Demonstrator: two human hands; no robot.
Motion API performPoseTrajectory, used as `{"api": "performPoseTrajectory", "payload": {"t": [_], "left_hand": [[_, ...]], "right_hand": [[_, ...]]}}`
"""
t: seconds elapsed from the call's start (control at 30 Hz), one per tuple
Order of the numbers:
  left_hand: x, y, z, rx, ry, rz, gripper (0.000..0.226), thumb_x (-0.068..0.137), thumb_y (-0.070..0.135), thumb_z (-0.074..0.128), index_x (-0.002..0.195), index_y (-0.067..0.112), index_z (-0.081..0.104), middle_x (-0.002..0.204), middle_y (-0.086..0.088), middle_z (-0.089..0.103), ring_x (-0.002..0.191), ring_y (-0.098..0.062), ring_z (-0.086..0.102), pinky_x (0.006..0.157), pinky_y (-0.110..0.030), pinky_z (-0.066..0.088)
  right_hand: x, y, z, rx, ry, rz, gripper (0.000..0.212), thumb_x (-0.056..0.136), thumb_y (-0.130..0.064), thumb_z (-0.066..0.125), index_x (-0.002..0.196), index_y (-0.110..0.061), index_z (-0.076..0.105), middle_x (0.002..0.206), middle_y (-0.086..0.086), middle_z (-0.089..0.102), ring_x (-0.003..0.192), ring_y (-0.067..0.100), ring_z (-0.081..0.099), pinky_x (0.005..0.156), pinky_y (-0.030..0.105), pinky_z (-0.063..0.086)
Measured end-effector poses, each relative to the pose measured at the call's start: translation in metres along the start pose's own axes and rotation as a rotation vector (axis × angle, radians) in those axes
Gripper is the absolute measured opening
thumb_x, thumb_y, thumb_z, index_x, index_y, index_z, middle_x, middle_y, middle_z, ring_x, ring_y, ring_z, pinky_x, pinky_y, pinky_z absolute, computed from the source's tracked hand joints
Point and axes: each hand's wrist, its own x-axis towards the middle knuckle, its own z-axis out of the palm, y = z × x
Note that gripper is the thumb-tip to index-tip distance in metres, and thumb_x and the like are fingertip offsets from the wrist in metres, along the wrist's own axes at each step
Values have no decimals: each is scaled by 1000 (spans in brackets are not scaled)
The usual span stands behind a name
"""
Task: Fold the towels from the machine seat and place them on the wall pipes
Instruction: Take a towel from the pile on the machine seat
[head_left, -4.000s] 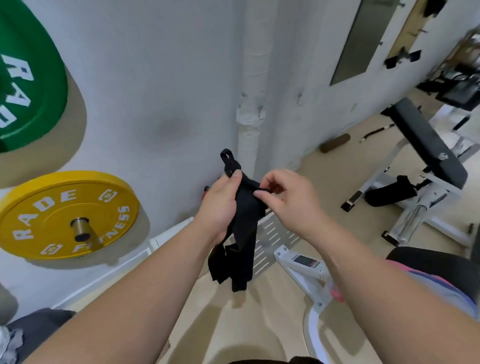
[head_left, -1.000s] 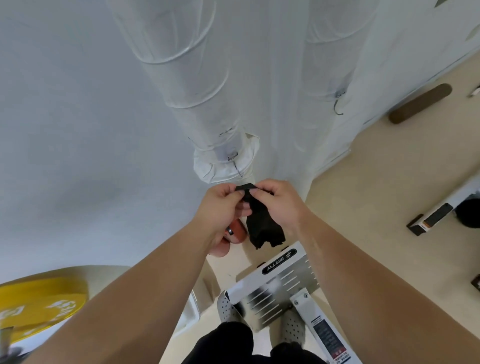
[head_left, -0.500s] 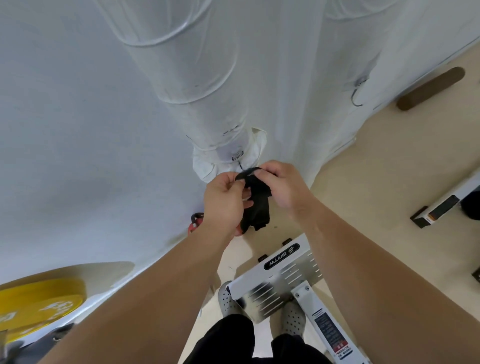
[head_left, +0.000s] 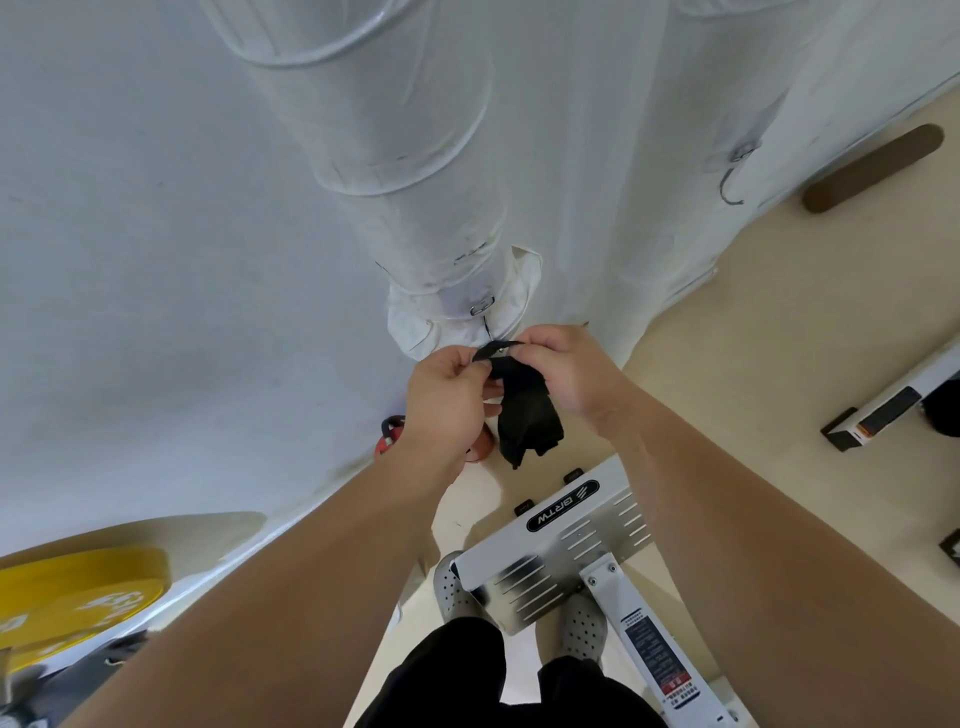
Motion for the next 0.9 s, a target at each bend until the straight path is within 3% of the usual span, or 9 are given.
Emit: {"api": "performPoseTrajectory", "payload": {"t": [0.1,0.2,0.27,0.37,0.53,0.63,0.73,0.83,0.9], "left_hand": [[2,0,2,-19,36,-14,17,99,6,53,88,7,66,83,-10,75,74,-16,75,61,-27,56],[7,0,5,60,106,5,14,97,11,59,86,9,67,84,-7,78,81,-17,77,72,-39,62],[8,-1,8,119,158,28,16,95,12,61,81,10,69,80,-5,77,80,-18,76,80,-43,63],[8,-3,12,149,226,33,22,92,14,64,71,10,70,76,-11,75,79,-32,74,76,-51,61],[13,-3,14,189,290,2,26,85,19,71,61,11,69,72,-13,74,77,-34,73,76,-49,61],[11,2,13,190,304,-35,29,83,23,77,56,22,68,68,-4,75,74,-27,75,77,-44,62],[5,6,8,287,295,-24,28,83,30,78,57,24,67,68,-4,74,73,-27,74,76,-42,62],[-3,7,-3,313,313,-14,28,82,25,77,57,24,63,76,-12,75,78,-32,74,77,-45,62],[-13,8,-13,309,314,5,21,81,23,77,64,28,65,81,-5,76,80,-27,75,80,-45,62]], "right_hand": [[5,-1,3,-68,34,-33,29,97,-19,60,84,5,64,74,17,59,70,19,51,67,32,38],[14,2,8,-170,119,-74,31,97,-21,61,79,3,65,76,23,63,65,18,51,63,32,37],[17,8,11,-249,168,-85,30,97,-23,62,75,-2,67,71,17,64,61,17,52,61,31,38],[18,19,13,-338,226,-67,26,93,-34,65,76,-17,75,71,3,69,68,21,63,63,36,49],[15,21,16,-440,251,-69,28,84,-53,60,79,-30,77,73,-7,71,79,23,64,71,44,55],[12,17,13,-438,260,-65,25,82,-52,69,96,-32,75,97,-8,71,100,25,62,85,45,54],[3,13,5,-500,251,-36,42,82,-44,77,120,-28,68,127,-1,60,120,24,53,99,44,47],[-9,10,-5,-502,248,-23,45,85,-36,77,127,-28,63,135,1,53,126,24,51,104,41,44],[-18,8,-9,-483,254,-9,41,86,-34,76,125,-28,63,135,2,53,126,24,52,104,36,43]]}}
